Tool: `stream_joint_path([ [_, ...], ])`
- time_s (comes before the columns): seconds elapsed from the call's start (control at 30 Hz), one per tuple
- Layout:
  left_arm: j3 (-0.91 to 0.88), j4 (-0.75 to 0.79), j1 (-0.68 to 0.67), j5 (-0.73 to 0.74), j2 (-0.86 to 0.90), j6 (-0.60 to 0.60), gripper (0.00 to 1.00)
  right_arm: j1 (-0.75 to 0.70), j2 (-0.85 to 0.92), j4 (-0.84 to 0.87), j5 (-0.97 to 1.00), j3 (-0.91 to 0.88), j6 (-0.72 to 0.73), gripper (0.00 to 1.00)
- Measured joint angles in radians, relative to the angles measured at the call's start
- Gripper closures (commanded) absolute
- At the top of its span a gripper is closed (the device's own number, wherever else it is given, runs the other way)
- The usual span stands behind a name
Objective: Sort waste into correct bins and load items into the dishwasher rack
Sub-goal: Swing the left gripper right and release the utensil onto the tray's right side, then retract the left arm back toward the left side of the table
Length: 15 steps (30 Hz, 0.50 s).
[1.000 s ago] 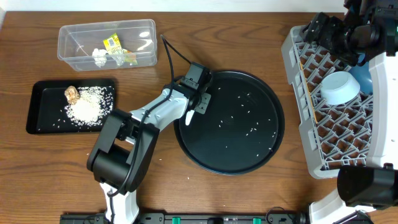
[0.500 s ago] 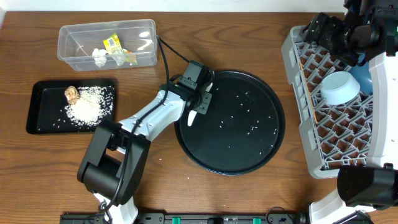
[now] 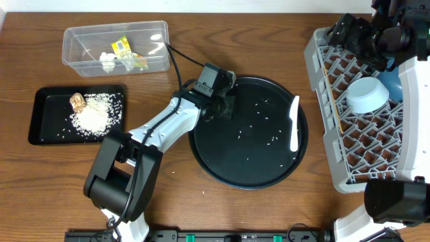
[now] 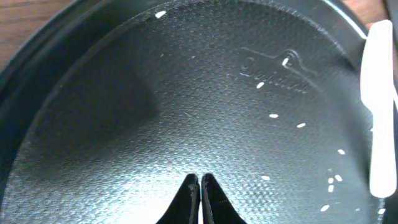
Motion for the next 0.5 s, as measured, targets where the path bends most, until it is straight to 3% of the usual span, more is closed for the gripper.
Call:
stream_joint_path([
  [0.03,0.0,0.0,0.0,0.005,0.0,-0.007,0.93,0.0,0.0,0.0,0.0,0.0,0.0,0.01],
  [0.13,0.0,0.001,0.0,0.012,0.0,-0.015,0.74,0.0,0.0,0.0,0.0,0.0,0.0,0.01],
  [0.23,0.0,0.0,0.0,0.016,0.0,-0.03,0.62,0.0,0.0,0.0,0.0,0.0,0.0,0.01],
  [0.5,0.0,-0.034,0.009,0.016,-0.033,-0.04,0.53,0.0,0.0,0.0,0.0,0.0,0.0,0.01],
])
